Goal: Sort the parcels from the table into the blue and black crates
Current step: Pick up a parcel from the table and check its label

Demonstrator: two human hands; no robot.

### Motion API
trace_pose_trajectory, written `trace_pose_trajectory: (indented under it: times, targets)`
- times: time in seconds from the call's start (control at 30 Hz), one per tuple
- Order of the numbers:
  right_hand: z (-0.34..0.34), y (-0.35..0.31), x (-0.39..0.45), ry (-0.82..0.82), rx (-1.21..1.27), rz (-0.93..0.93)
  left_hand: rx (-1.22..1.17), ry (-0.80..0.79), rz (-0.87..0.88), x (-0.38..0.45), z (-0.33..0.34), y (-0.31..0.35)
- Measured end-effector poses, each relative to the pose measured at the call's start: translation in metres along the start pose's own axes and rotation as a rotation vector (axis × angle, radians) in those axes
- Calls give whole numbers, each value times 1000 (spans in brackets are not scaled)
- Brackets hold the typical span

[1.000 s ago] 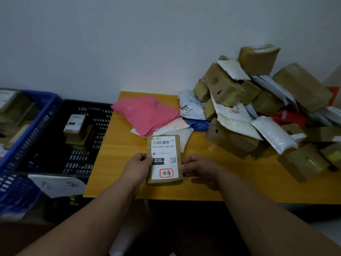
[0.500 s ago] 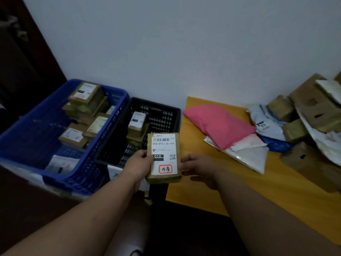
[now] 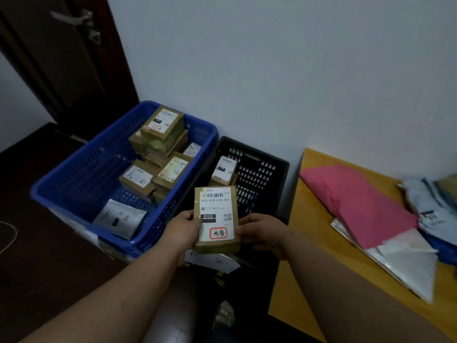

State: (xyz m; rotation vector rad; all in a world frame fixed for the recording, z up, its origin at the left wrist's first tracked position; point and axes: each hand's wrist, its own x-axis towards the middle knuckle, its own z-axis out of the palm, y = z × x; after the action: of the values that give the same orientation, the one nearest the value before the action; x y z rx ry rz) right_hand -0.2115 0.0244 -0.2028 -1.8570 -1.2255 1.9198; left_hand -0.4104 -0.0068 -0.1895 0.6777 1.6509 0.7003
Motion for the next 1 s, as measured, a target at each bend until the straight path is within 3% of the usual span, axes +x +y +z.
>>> trace_pose_trajectory:
  times: [0.33, 0.53, 0.8, 1.0]
  targets:
    - [24, -80, 89, -95, -70, 22, -91, 177, -58, 70, -50, 31]
    - [65, -113, 126, -168, -210, 85, -79, 177, -157, 116, -104, 21]
    - [161, -162, 190, -148, -198, 160, 166, 86, -142, 191, -215, 28]
    - [212, -177, 211, -200, -247, 208, 280, 17, -235, 237, -269, 10]
